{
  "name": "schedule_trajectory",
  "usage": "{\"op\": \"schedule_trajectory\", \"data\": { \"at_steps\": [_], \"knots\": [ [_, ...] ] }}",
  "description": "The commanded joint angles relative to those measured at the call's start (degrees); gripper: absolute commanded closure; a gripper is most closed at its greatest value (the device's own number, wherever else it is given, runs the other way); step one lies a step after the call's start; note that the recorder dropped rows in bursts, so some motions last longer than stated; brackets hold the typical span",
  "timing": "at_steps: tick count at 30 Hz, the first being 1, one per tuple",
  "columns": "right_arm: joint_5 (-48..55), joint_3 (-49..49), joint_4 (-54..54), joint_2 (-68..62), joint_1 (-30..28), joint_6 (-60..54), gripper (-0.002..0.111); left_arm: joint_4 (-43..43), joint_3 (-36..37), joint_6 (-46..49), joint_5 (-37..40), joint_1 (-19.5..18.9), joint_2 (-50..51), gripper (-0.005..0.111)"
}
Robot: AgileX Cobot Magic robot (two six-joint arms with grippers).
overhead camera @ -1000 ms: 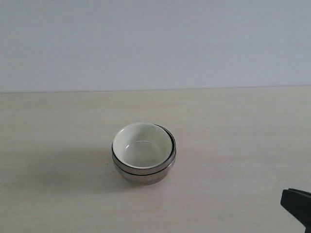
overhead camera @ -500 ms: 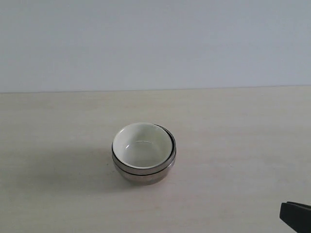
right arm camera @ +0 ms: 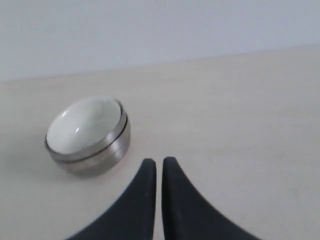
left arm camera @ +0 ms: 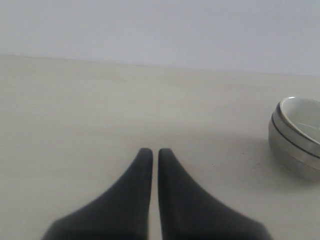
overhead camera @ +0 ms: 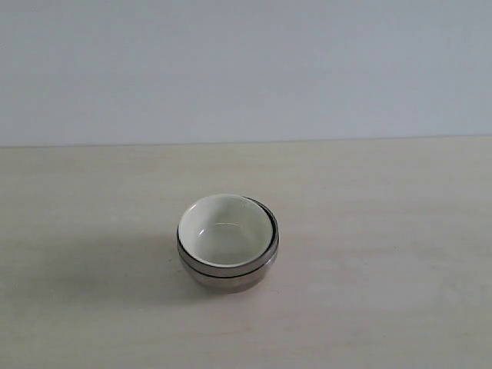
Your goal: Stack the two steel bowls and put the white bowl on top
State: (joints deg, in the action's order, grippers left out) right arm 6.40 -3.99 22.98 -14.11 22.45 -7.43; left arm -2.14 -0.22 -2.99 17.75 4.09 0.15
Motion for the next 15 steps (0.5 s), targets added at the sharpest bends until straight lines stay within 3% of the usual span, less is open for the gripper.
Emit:
{"op": "schedule_trajectory", "data": {
  "at_steps": [1,9,15],
  "knots": [
    [0.3,2.2,-0.5,9.6,-5.7,-1.0,0.108,0.1,0.2,0.0,-0.2,-0.1,-0.2,0.103],
    [4.3,4.0,-2.8,14.1,-12.3,-3.6,0.108,0.1,0.2,0.0,-0.2,-0.1,-0.2,0.103],
    [11.6,4.0,-10.3,14.1,-12.6,-3.7,0.108,0.1,0.2,0.0,-0.2,-0.1,-0.2,0.103]
  ]
}}
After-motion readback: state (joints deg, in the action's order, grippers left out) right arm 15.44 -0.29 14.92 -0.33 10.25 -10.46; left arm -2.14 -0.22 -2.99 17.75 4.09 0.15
